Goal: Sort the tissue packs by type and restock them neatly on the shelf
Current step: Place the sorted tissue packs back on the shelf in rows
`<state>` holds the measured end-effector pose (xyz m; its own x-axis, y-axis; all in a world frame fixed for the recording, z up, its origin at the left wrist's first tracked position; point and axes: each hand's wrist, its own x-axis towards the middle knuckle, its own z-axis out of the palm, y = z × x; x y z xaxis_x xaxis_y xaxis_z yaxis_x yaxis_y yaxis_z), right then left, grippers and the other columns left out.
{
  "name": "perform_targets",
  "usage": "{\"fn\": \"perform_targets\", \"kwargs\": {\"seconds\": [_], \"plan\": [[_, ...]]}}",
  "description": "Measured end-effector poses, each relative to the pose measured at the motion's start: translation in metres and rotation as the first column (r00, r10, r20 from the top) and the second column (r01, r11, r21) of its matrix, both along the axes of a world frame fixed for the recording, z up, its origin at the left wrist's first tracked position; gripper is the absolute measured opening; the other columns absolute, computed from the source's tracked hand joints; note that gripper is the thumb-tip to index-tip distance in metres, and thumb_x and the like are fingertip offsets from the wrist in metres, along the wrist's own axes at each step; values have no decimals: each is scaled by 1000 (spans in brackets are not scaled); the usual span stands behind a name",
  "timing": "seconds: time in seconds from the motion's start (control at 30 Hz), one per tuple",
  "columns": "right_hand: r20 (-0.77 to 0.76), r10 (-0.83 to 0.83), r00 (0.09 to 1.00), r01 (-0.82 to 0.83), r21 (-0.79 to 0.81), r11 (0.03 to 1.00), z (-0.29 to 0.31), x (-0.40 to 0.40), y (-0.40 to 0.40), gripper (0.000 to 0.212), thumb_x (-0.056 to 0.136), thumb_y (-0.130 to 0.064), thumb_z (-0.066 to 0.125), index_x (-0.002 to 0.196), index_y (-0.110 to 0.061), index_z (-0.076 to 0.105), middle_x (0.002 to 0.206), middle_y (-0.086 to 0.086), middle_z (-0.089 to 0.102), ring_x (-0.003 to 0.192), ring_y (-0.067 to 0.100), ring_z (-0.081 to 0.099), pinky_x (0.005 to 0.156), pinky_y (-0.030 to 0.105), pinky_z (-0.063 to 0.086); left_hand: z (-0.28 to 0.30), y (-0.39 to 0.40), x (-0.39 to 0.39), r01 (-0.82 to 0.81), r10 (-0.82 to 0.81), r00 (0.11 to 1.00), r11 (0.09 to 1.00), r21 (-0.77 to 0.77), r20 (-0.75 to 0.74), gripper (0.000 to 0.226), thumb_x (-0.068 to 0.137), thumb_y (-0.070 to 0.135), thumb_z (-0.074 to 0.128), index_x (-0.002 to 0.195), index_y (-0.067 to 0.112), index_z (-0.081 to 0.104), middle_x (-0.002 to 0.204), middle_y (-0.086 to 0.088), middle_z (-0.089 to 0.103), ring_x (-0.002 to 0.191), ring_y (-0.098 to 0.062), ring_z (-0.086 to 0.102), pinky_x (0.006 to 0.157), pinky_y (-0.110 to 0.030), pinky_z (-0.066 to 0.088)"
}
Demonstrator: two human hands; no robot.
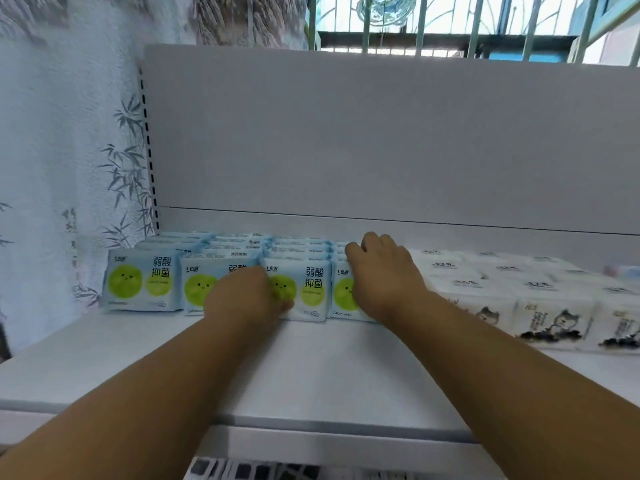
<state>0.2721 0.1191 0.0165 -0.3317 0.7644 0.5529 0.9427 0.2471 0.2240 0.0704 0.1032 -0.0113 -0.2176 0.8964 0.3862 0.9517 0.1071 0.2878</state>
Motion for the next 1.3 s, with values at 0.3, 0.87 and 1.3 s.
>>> {"fn": "perform_targets", "kwargs": {"seconds": [0.3, 0.87, 1.3], "plan": [[-169, 99, 981, -60, 222, 973, -22, -16, -48, 42, 61, -11, 74, 102, -10, 63, 91, 11, 58, 80, 32, 55, 65, 38, 43, 6, -41, 5, 177, -165, 984, 963, 203, -72, 50, 86, 47, 66, 118, 15, 45, 114, -6, 57, 101, -27, 58, 77, -36, 44], [-463, 553, 692, -629, -11, 778, -98, -125, -308, 39, 80, -24, 66, 117, -18, 56, 113, 8, 52, 104, 29, 49, 84, 42, 43, -61, -389, -54, -159, 148, 986, 973, 169, 77, 35, 90, 37, 62, 120, 26, 49, 113, 5, 53, 92, -15, 56, 75, -32, 49], [-610, 503, 612, -787, -409, 462, -285, -348, -497, 41, 86, -26, 67, 124, -23, 51, 119, -2, 49, 109, 17, 50, 90, 34, 48, -274, -591, -257, -433, 447, 866, 894, -113, 224, 26, 90, 34, 56, 115, 31, 53, 110, 5, 53, 90, -15, 56, 75, -40, 53]]}}
